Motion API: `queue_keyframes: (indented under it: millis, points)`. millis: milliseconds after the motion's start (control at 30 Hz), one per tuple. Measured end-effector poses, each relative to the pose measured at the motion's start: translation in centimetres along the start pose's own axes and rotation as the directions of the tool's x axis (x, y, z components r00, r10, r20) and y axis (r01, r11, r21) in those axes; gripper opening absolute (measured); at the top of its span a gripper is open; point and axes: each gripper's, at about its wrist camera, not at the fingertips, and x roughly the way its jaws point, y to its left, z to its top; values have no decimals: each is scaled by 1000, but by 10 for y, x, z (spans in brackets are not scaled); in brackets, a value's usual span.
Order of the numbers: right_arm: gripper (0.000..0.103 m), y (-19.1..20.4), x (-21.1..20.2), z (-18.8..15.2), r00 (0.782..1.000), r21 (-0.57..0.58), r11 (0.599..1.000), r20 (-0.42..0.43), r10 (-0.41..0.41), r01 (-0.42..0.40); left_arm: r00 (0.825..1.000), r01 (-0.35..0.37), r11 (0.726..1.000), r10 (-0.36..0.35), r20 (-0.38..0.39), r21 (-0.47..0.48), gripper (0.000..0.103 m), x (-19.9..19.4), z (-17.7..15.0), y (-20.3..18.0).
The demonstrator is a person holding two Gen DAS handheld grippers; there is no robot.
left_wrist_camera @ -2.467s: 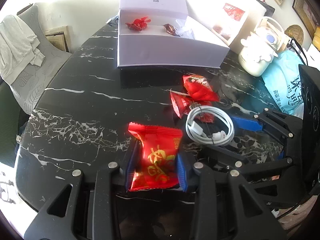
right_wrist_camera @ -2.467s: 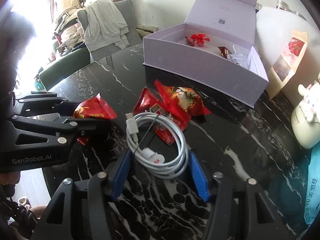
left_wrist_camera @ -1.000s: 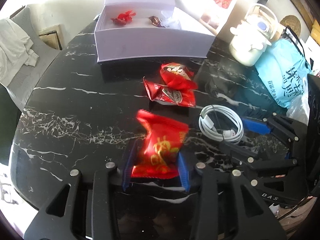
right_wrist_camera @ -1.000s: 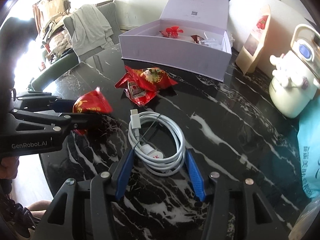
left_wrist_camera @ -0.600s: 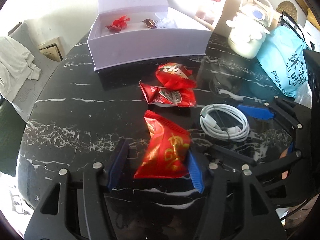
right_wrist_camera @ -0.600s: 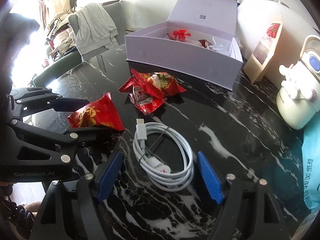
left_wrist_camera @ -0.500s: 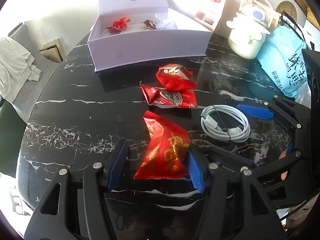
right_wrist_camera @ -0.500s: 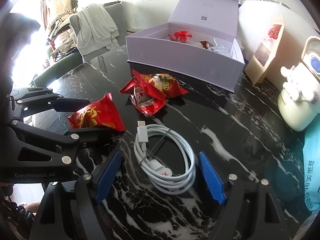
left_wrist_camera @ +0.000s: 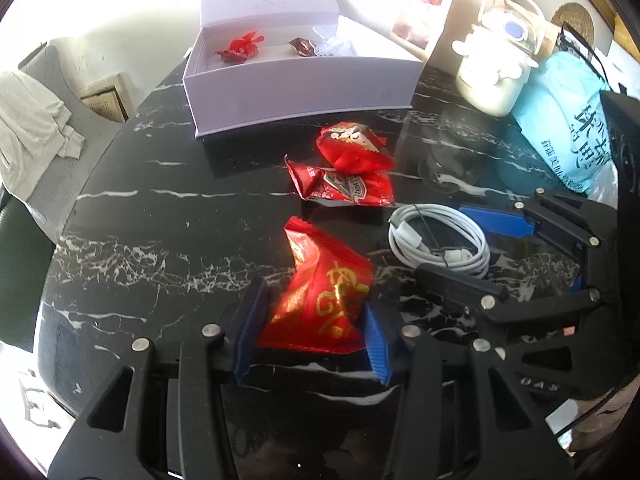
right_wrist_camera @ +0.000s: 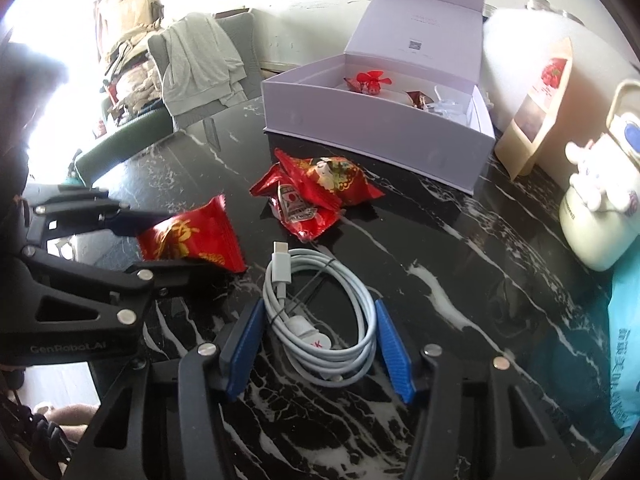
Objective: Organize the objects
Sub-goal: 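Lift the red candy bag with the left tool while the right tool lifts the white cable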
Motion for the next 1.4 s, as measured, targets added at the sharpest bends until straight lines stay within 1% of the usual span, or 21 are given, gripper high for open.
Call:
queue_keyframes:
  millis: [100,267,567,667,833,1033,1133,1333,1400]
  points:
    - [56,-6,-4,1,1000,34,999,9,24,-25,1000,-11,1000,10,-14,-17,44,-1,0,3]
    - [56,-6,-12,4,999,34,999,27,28,-28,1000,12,999,-13,-16,-47,44,-5,0,7]
    - [56,1,-30,11,997,21,999,67,31,-33,1000,3,999,-2,23,-45,44,-27,5,6]
    - [56,1,-42,16,996,20,999,89,26,-28,999,3,999,0,47,-47,44,-39,11,7]
    - [56,-1,-57,23,994,14,1000,108,7,-8,997,-21,999,24,72,-43,44,-52,20,5]
    - [56,-5,-70,32,992,23,1000,128,-5,2,995,-22,999,25,101,-33,44,-65,33,2]
    - [56,-7,-73,35,990,22,1000,138,-8,5,994,-34,999,36,104,-27,44,-67,38,1]
    - [56,-8,-76,46,989,15,1000,145,-12,10,994,-26,999,28,110,-20,44,-67,48,2]
    - [56,-10,-75,51,989,14,1000,149,-1,-1,993,-23,1000,25,113,-18,44,-67,53,3]
